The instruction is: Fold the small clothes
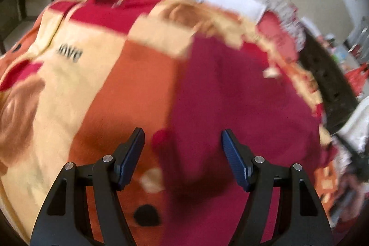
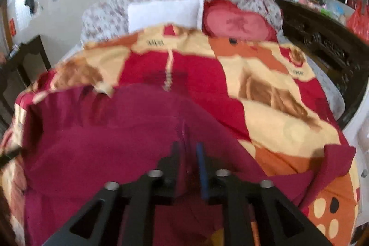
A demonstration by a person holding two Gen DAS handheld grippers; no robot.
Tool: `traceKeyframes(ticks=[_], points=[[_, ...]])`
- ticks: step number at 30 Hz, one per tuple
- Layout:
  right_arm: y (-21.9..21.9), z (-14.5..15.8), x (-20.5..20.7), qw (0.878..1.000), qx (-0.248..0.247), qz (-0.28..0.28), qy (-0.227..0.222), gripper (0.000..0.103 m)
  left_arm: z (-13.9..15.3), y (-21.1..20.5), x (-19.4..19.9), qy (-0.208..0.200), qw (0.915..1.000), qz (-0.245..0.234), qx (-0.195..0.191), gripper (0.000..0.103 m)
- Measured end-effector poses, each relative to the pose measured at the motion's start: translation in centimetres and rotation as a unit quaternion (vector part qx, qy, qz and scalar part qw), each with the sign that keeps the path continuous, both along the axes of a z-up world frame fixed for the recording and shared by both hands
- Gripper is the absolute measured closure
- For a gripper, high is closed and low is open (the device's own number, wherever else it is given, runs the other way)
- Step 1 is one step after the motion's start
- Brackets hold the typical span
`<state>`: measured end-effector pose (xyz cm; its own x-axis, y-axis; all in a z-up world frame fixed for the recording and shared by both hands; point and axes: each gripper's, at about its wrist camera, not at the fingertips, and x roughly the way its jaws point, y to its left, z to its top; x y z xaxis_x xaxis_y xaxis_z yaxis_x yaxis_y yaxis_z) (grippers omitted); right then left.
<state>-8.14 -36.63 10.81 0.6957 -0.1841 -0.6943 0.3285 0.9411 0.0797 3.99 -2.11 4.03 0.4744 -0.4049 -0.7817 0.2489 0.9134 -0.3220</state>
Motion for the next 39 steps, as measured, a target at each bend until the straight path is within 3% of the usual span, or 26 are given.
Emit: traceKeyframes(ticks=[2,5,7,9,11,13,17,20,22,23,27,30,34,37,39], points=[[1.8,1.2,0.4,0.999,-0.004,0.027,-0.022,0.043,-1.1,0.6,0.4,0.018,0.9997,0.014,0.003,0.033],[4.4,2.4,1.5,0.997,-0.021,0.066,-0.037,0.043,-1.6,1.2,0.7,0.025,0.9991,0.026,-0.022,0.033],[6.6,2.3,3.3,0.989,0.005,0.145,-0.039,0.043,-1.5,1.1,0.7,0.025,0.9991,0.026,-0.023,0.033],[10.0,1.1,5.8,0.972,0.017,0.235,-0.007,0.045,-1.3,1.1,0.7,0.025,0.999,0.023,-0.028,0.033],[13.7,-0.6,8.3,0.953,-0.035,0.302,0.016,0.046,-1.0,1.4,0.6,0.027,0.9987,0.022,-0.036,0.033],[15.1,-1.8,10.3,0.944,-0.069,0.322,0.024,0.046,-0.7,1.8,0.4,0.028,0.9983,0.024,-0.044,0.033],[16.1,-4.2,12.8,0.921,-0.084,0.372,0.079,0.047,0.0,2.4,0.2,0.02,0.9986,0.024,-0.043,0.033],[16.6,-6.1,12.9,0.905,-0.13,0.39,0.112,0.075,0.5,2.7,0.3,0.013,0.9986,0.026,-0.043,0.033],[16.2,-6.0,12.7,0.905,-0.139,0.387,0.106,0.096,0.7,2.7,0.5,0.01,0.9983,0.027,-0.051,0.033],[16.0,-5.7,12.6,0.907,-0.14,0.383,0.103,0.099,0.8,2.6,0.5,0.008,0.9982,0.027,-0.054,0.033],[14.8,-3.7,11.4,0.923,-0.157,0.344,0.065,0.1,1.4,2.2,0.5,-0.006,0.998,0.027,-0.058,0.033],[12.8,-4.1,12.4,0.949,-0.146,0.272,0.07,0.1,1.5,1.3,0.5,-0.012,0.9983,0.024,-0.051,0.033],[12.0,-4.7,12.5,0.961,-0.084,0.255,0.063,0.1,0.8,-0.1,0.7,-0.003,0.9991,0.016,-0.039,0.033],[10.9,-2.8,9.7,0.967,-0.026,0.248,0.045,0.091,1.4,-0.1,0.5,-0.008,0.9984,0.017,-0.054,0.033],[9.2,-2.2,6.8,0.974,-0.006,0.225,0.019,0.071,2.3,0.1,0.2,-0.026,0.9972,0.022,-0.066,0.033]])
